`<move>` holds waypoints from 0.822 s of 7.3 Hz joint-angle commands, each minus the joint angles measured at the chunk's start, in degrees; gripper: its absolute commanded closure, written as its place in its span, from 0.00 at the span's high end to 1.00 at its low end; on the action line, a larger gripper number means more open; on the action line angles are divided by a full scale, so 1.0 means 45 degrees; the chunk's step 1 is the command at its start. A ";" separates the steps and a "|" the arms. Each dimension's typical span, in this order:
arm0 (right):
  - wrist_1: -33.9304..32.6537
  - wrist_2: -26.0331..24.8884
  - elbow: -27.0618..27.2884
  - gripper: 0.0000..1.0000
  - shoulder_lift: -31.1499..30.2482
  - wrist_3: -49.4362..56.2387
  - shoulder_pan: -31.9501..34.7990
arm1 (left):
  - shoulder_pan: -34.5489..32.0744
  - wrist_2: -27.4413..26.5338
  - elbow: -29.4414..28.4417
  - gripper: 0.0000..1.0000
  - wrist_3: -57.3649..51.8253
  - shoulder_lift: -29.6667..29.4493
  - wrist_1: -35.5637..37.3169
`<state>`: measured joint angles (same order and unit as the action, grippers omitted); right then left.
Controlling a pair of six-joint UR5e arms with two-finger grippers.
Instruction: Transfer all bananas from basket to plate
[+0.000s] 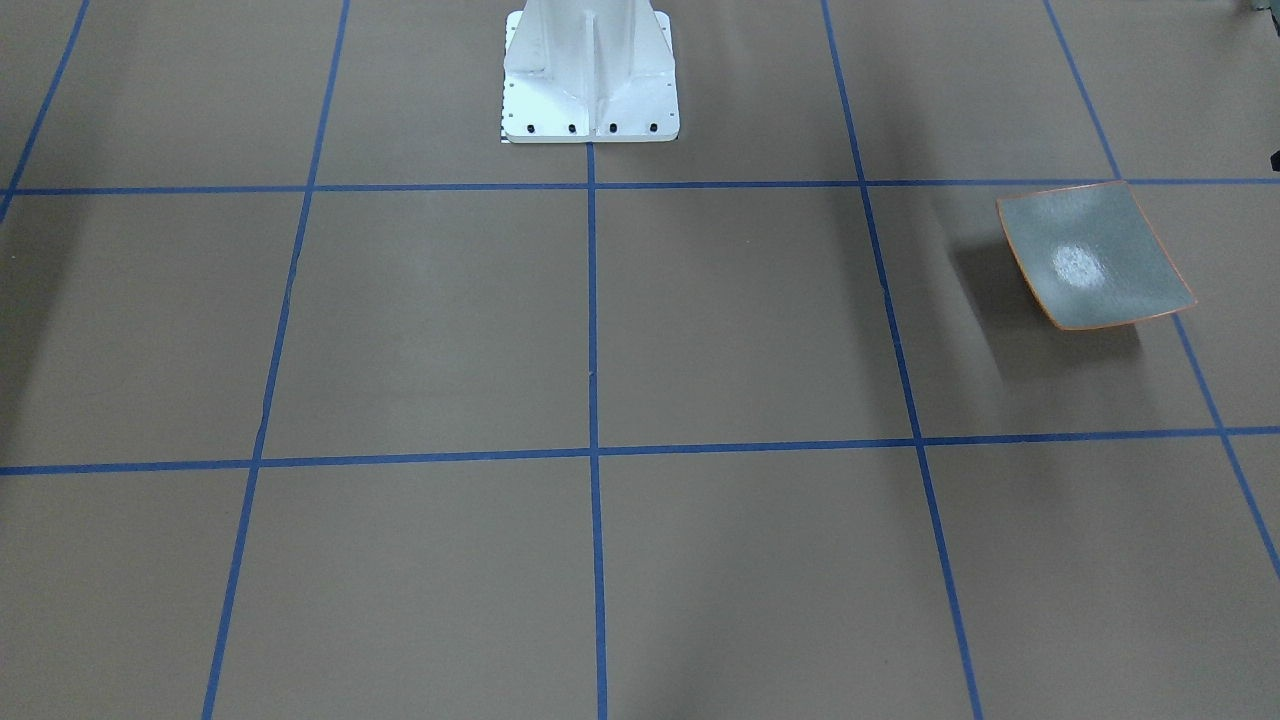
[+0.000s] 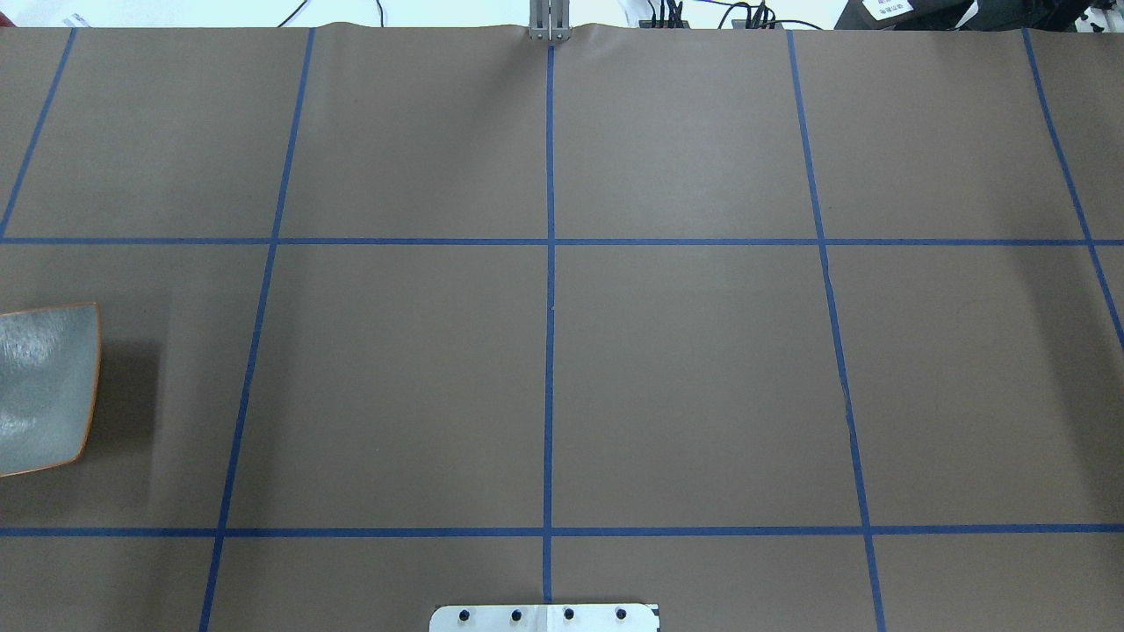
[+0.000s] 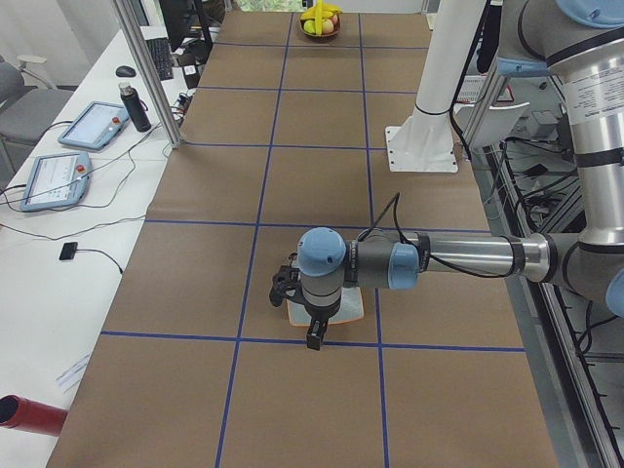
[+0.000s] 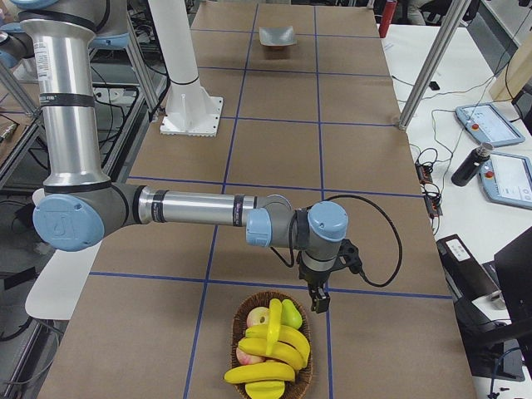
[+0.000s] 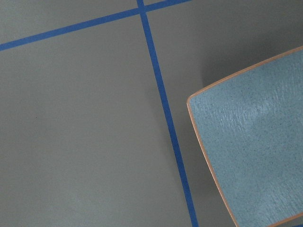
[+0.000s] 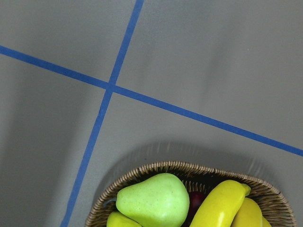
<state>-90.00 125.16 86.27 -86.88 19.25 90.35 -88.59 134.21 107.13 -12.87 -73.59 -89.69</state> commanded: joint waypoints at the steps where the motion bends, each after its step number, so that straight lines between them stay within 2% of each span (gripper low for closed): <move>1: -0.0018 0.0039 0.0356 1.00 -0.0010 0.0019 -0.0019 | 0.0000 -0.0019 0.0079 1.00 0.0124 -0.0034 -0.0009; 5: 0.0001 -0.0176 0.1487 1.00 -0.0010 -0.0117 -0.0019 | -0.0019 0.0039 0.0216 1.00 0.0067 -0.0384 -0.0145; 6: 0.0020 -0.0157 0.1589 1.00 0.0202 -0.0156 -0.0058 | -0.0039 -0.0038 0.0719 1.00 0.0086 -0.0521 -0.0320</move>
<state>-89.99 124.34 92.15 -86.69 18.84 90.21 -88.68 134.23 108.58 -12.58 -75.08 -90.38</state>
